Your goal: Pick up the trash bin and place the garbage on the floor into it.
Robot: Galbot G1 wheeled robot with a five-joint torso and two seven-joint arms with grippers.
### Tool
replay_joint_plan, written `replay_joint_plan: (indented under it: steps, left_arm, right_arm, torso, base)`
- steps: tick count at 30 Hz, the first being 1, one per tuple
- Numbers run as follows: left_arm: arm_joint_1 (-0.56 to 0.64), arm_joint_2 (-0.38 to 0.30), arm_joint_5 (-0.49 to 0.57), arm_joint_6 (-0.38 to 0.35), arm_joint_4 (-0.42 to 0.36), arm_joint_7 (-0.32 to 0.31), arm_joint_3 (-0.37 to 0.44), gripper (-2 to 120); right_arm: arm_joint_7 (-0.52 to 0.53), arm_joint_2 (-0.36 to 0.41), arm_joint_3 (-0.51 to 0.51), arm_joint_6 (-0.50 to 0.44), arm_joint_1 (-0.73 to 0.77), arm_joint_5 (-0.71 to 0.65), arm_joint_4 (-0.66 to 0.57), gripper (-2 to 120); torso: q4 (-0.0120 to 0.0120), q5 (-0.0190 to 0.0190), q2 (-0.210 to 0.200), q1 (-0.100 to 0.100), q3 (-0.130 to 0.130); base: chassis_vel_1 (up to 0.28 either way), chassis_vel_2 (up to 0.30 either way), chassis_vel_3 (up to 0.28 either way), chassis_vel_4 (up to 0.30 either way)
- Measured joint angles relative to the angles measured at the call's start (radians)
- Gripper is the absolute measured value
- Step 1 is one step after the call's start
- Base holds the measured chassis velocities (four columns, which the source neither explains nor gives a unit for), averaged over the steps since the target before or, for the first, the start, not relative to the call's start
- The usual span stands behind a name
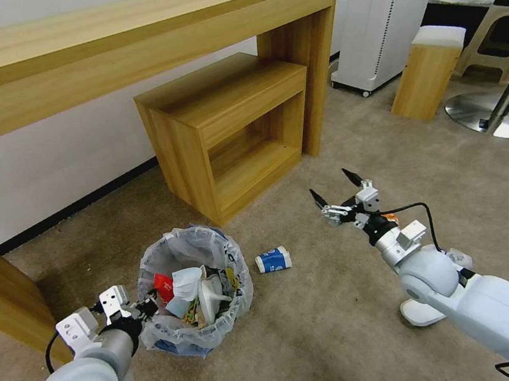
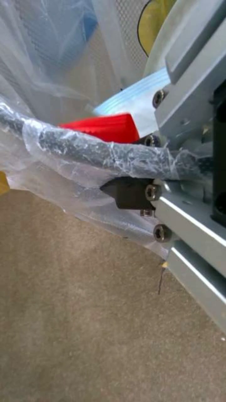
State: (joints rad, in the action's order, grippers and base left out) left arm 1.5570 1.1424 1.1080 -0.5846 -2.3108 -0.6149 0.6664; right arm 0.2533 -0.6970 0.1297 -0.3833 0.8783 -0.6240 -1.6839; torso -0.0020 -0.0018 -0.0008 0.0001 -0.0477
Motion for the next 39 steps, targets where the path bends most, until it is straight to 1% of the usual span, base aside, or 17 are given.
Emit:
replay_joint_plan:
  steps: [3,5,12,18,20,21,23,24,26,27,30,31,33,35,39]
  left_arm:
    - [0.008,0.009,-0.007,0.000,-0.009,0.005,0.009,0]
    - [0.023,0.019,-0.021,0.000,-0.019,0.009,0.023,0]
    - [0.050,0.032,-0.039,0.000,-0.037,0.019,0.043,0]
    - [0.066,0.039,-0.058,0.003,-0.040,0.034,0.046,0]
    - [0.066,0.039,-0.061,0.004,-0.040,0.037,0.043,0]
    - [0.066,0.039,-0.061,0.004,-0.040,0.037,0.043,0]
    - [0.063,0.036,-0.061,0.005,-0.033,0.038,0.035,0]
    - [0.063,0.036,-0.061,0.005,-0.033,0.038,0.035,0]
    - [0.054,0.034,-0.063,0.006,-0.023,0.038,0.025,0]
    - [0.054,0.034,-0.063,0.006,-0.023,0.038,0.025,0]
    - [0.047,0.034,-0.066,0.007,-0.007,0.039,0.011,0]
    - [0.047,0.034,-0.066,0.007,-0.007,0.039,0.011,0]
    - [0.041,0.032,-0.068,0.008,0.003,0.040,0.008,0]
    - [0.040,0.030,-0.068,0.008,0.007,0.041,0.007,0]
    - [0.032,0.019,-0.064,0.009,0.019,0.041,0.006,0]
  right_arm:
    - [0.005,-0.011,-0.027,-0.012,0.020,0.008,0.016,100]
    - [0.006,-0.023,-0.066,-0.029,0.052,0.021,0.029,100]
    - [0.007,-0.038,-0.121,-0.061,0.095,0.047,0.055,100]
    - [0.051,-0.041,-0.166,-0.041,0.139,0.039,0.052,100]
    - [0.106,-0.040,-0.189,-0.005,0.172,0.004,0.033,100]
    - [0.106,-0.040,-0.189,-0.005,0.172,0.004,0.033,100]
    - [0.138,-0.038,-0.229,0.036,0.213,-0.019,0.014,100]
    - [0.138,-0.038,-0.229,0.036,0.213,-0.019,0.014,100]
    - [0.181,-0.035,-0.255,0.083,0.254,-0.038,-0.011,100]
    - [0.181,-0.035,-0.255,0.083,0.254,-0.038,-0.011,100]
    - [0.234,-0.026,-0.294,0.162,0.311,-0.081,-0.055,100]
    - [0.234,-0.026,-0.294,0.162,0.311,-0.081,-0.055,100]
    - [0.267,-0.023,-0.321,0.225,0.346,-0.137,-0.085,100]
    - [0.275,-0.023,-0.328,0.237,0.357,-0.153,-0.091,100]
    - [0.327,-0.026,-0.352,0.301,0.407,-0.225,-0.128,100]
  torso:
    - [-0.0001,-0.0002,0.000,0.000,0.000]
    - [-0.0002,-0.0004,0.000,0.000,0.000]
    - [-0.0001,-0.0001,0.000,0.000,0.000]
    - [0.0000,-0.0003,0.000,0.000,0.000]
    - [-0.0001,-0.0001,0.000,0.000,0.000]
    - [-0.0001,-0.0001,0.000,0.000,0.000]
    - [0.0000,-0.0003,0.000,0.000,0.000]
    - [0.0000,-0.0003,0.000,0.000,0.000]
    - [-0.0002,0.0000,0.000,0.000,0.000]
    - [-0.0002,0.0000,0.000,0.000,0.000]
    - [-0.0001,-0.0004,0.000,0.000,0.000]
    - [-0.0001,-0.0004,0.000,0.000,0.000]
    - [-0.0002,-0.0001,0.000,0.000,0.000]
    - [-0.0001,-0.0003,0.000,0.000,0.000]
    - [-0.0002,-0.0003,0.000,0.000,0.000]
  base:
    - [0.000,0.000,0.000,0.000]
    - [0.000,0.000,0.000,0.000]
    - [0.000,0.000,0.000,0.000]
    - [0.000,0.000,0.000,0.000]
    - [0.000,0.000,0.000,0.000]
    - [0.000,0.000,0.000,0.000]
    - [0.000,0.000,0.000,0.000]
    - [0.000,0.000,0.000,0.000]
    - [0.000,0.000,0.000,0.000]
    - [0.000,0.000,0.000,0.000]
    - [0.000,0.000,0.000,0.000]
    - [0.000,0.000,0.000,0.000]
    - [0.000,0.000,0.000,0.000]
    - [0.000,0.000,0.000,0.000]
    - [0.000,0.000,0.000,0.000]
